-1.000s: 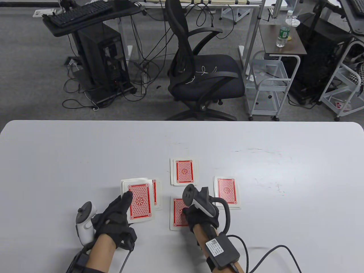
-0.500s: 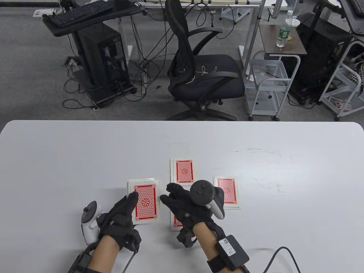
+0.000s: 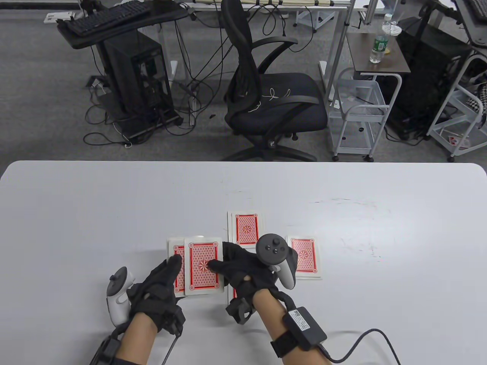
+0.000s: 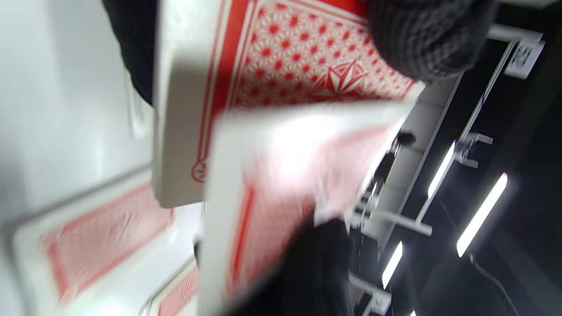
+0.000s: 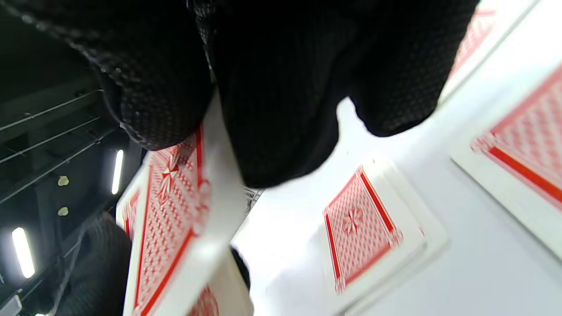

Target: Four-player card dealing with fan arrangement

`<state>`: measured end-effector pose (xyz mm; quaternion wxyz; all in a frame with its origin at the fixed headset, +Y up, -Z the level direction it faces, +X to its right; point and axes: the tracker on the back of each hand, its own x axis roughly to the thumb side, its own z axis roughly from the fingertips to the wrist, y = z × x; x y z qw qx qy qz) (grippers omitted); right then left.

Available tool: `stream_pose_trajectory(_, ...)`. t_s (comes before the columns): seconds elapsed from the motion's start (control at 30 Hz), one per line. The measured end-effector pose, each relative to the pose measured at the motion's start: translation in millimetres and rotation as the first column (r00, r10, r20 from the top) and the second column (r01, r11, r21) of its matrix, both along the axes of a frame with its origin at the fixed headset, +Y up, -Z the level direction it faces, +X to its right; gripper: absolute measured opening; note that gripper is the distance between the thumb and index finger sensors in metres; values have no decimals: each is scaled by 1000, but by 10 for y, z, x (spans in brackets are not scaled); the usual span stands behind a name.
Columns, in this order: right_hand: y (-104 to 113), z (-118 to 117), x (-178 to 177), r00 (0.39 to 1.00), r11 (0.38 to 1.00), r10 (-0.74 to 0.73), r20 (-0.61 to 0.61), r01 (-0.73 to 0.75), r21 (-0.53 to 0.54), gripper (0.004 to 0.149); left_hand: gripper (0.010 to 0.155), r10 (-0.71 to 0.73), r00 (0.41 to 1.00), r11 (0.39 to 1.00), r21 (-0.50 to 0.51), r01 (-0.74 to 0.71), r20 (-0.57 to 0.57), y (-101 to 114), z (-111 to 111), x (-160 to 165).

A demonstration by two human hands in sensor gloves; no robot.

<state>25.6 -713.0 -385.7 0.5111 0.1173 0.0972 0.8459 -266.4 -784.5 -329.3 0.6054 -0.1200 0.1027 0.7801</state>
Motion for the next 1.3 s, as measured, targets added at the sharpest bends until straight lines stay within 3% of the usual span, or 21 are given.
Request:
stream_pose_trajectory(0.13,88,-272,-151,987,986,162,3,-162,-26,74,49,-18,991,999,-39,13,-136,-55,-29,-367)
stream_pose_trajectory(0.27,9,-476,-454,918,917,397,-1,-397,-48,80,49,17,979,998,-52,-28,-204,-85,-32,-555)
stream_pose_trajectory(0.37,-138,-571,-713,812,810,583,-9,-583,-67,82,49,44,976,997,-45,-55,-213,-81,-29,-579)
stream_pose_trajectory(0.47,-264,-616,-936,660,660,751,8,-750,-46,82,49,41,978,998,-32,-49,-207,-54,-28,-555)
stream_pose_trajectory(0.63,-426,-643,-1167,390,390,921,7,-921,-4,84,49,50,979,998,-16,-55,-198,-37,-36,-526)
stream_pose_trajectory(0.67,-435,-637,-1179,382,382,924,5,-924,0,83,49,51,979,998,-15,-55,-198,-40,-39,-528)
stream_pose_trajectory(0.8,-327,-609,-1124,453,453,891,0,-891,9,78,49,53,979,998,-13,-56,-198,-49,-46,-532)
stream_pose_trajectory(0.87,-174,-589,-1036,562,562,827,12,-827,4,73,49,53,979,998,-13,-57,-197,-55,-51,-527)
stream_pose_trajectory(0.9,-64,-566,-976,655,655,755,14,-755,3,70,49,55,980,998,-12,-58,-191,-53,-54,-509)
stream_pose_trajectory(1.0,138,-470,-842,860,859,511,-3,-511,-15,63,49,54,983,998,-6,-55,-173,-39,-57,-451)
stream_pose_trajectory(1.07,182,-394,-791,940,941,337,-56,-338,-8,64,49,63,988,998,-3,-64,-142,-32,-55,-394)
stream_pose_trajectory(1.2,145,-237,-760,956,973,229,-186,-230,16,78,49,86,993,996,6,-85,-87,-16,-37,-238)
stream_pose_trajectory(1.3,75,-138,-725,960,979,201,-195,-193,59,70,49,87,995,996,12,-87,-51,-8,-23,-114)
